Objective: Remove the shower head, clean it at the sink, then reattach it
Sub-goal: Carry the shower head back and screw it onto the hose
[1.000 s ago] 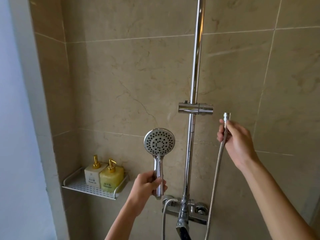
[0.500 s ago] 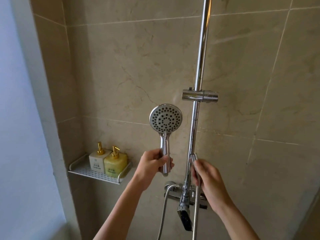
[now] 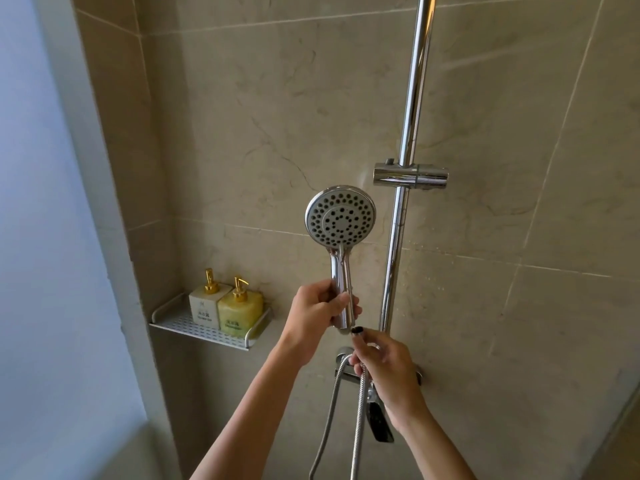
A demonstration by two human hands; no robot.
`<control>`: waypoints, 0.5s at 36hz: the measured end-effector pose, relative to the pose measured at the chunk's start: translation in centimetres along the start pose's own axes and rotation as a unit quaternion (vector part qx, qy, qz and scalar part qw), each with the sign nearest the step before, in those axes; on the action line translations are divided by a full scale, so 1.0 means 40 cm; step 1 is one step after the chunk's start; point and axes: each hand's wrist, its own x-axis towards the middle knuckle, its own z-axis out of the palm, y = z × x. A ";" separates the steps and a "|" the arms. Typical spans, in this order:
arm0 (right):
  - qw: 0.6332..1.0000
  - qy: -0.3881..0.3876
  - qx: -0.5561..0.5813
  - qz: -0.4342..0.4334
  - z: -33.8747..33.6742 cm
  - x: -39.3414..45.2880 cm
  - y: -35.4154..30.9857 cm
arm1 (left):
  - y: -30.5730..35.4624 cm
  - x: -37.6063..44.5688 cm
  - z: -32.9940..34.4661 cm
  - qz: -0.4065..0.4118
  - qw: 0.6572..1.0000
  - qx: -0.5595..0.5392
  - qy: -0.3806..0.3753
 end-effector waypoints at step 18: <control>0.995 0.020 0.098 -0.004 0.027 0.002 0.012 | 0.015 -0.019 0.012 -0.005 0.999 -0.046 -0.005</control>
